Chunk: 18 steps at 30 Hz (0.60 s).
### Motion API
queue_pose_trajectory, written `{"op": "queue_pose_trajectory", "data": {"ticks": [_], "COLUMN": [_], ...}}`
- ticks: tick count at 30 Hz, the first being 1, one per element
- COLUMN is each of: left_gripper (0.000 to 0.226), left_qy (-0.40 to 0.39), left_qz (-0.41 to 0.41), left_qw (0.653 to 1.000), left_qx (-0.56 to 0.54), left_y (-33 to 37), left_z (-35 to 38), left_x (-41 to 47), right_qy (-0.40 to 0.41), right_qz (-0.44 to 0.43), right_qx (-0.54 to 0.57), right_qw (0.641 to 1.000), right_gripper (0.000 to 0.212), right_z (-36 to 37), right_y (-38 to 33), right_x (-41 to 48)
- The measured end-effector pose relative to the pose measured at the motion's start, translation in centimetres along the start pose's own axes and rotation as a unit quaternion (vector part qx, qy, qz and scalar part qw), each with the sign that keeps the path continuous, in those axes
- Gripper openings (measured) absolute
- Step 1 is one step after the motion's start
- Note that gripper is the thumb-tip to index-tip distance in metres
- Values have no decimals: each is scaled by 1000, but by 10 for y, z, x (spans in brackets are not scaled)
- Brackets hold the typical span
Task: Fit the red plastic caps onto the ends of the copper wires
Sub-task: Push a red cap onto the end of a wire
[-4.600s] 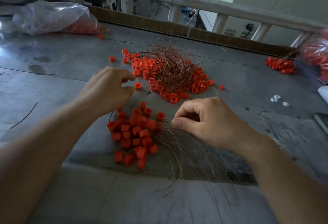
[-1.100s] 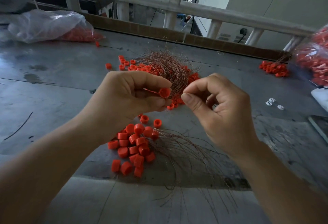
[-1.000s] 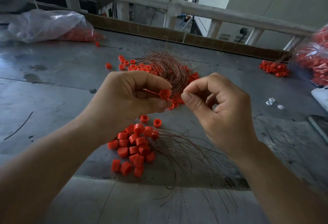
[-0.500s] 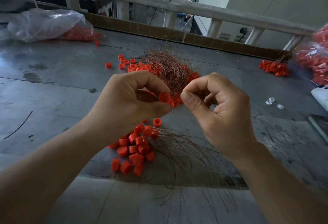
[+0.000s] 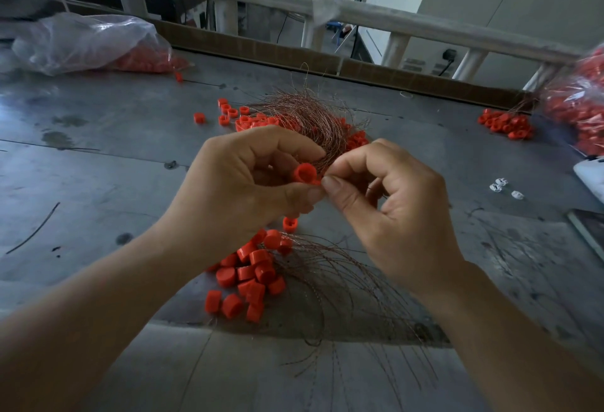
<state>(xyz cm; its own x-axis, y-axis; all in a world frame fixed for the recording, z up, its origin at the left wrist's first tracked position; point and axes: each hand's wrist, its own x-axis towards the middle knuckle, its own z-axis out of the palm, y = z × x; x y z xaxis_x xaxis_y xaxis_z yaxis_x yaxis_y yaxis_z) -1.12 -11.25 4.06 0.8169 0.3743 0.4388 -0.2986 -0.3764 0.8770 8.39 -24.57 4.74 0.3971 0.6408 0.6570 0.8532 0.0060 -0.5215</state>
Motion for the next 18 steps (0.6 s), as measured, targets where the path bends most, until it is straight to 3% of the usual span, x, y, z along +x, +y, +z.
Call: {"op": "queue_pose_trajectory", "data": {"ticks": [18], "left_gripper": [31], "left_qy": [-56], "left_qz": [-49], "left_qw": [980], "left_qx": [-186], "left_y": [2], "left_z": [-3], "left_x": [1], "right_qy": [33], "right_qz": [22], "right_qx": [-23], "right_qw": [999], "right_gripper": [8], "right_z": [-7], "right_y": [3], "right_x": [2]}}
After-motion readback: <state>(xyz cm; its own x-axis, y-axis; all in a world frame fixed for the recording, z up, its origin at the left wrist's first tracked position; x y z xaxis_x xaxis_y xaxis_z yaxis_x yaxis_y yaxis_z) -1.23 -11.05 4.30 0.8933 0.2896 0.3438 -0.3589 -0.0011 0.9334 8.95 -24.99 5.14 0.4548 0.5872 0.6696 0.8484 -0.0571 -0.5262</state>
